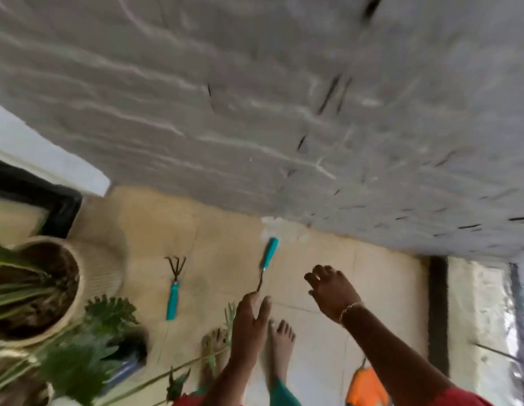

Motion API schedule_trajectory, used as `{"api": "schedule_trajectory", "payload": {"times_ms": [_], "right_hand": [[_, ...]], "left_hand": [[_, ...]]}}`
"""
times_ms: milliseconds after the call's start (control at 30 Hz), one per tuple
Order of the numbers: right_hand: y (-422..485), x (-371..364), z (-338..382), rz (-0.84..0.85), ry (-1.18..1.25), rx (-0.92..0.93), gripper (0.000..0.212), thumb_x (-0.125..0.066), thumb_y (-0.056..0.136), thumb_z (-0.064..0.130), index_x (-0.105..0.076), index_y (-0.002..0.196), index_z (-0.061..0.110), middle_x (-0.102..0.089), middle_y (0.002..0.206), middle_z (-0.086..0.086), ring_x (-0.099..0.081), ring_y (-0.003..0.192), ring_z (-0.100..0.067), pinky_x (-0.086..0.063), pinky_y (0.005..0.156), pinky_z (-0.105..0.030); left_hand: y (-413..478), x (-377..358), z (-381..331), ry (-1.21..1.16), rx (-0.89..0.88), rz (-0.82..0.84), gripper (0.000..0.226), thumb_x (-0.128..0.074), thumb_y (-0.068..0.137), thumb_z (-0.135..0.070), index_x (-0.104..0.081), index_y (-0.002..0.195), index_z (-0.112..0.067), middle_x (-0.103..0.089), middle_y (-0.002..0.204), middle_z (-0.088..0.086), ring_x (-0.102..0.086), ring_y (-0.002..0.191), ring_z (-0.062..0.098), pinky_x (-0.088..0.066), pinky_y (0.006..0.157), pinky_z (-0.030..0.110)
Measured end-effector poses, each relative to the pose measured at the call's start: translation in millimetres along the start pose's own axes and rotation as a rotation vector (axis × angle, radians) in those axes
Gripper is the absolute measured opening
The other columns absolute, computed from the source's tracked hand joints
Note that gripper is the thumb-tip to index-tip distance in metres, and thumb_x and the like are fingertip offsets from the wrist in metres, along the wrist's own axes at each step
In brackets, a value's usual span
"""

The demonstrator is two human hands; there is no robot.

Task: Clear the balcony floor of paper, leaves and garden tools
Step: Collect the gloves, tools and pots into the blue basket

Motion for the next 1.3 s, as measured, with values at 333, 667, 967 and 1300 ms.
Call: {"api": "schedule_trajectory", "payload": {"times_ms": [333,667,967,1300], "right_hand": [[172,-125,14,0.051,-0.204,0.234,0.037,-0.047,0.090,0.011,-0.049,0.127,0.008,-0.052,0.120,-0.015,-0.051,0.108,-0.033,-0.044,0.086,-0.038],[271,-209,26,0.020,-0.440,0.344,0.023,-0.084,0.049,0.029,-0.072,0.067,0.022,-0.067,0.075,-0.004,-0.066,0.065,-0.022,-0.051,0.057,-0.028],[263,-184,23,0.014,-0.473,0.313,0.023,-0.062,0.083,0.028,-0.064,0.105,0.022,-0.061,0.110,-0.005,-0.057,0.105,-0.027,-0.041,0.091,-0.040],[59,-48,-6,-0.010,-0.210,-0.134,0.027,-0.084,0.051,0.017,-0.066,0.070,0.014,-0.060,0.072,-0.010,-0.059,0.066,-0.031,-0.047,0.058,-0.039]], "left_hand": [[126,-51,48,-0.412,0.250,-0.253,0.032,-0.046,0.096,-0.032,-0.056,0.113,-0.007,-0.061,0.110,0.010,-0.057,0.103,0.025,-0.047,0.085,0.035],[172,-65,29,-0.665,0.441,-0.196,0.041,-0.033,0.098,-0.046,-0.050,0.117,-0.014,-0.055,0.123,0.007,-0.051,0.113,0.024,-0.040,0.103,0.045],[163,-69,41,-0.656,0.443,-0.230,0.051,-0.030,0.098,-0.046,-0.045,0.129,-0.008,-0.049,0.134,0.012,-0.048,0.119,0.026,-0.038,0.096,0.035],[40,-7,50,-0.071,-0.041,-0.308,0.035,-0.060,0.090,-0.018,-0.054,0.117,0.003,-0.060,0.112,0.018,-0.057,0.105,0.030,-0.042,0.090,0.031]]}}
Point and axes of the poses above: each hand's wrist, its own y-axis towards the middle knuckle, its own x-axis out of the back of the hand, z = x × y, the point moved 4 cm from there along y, towards the middle knuckle
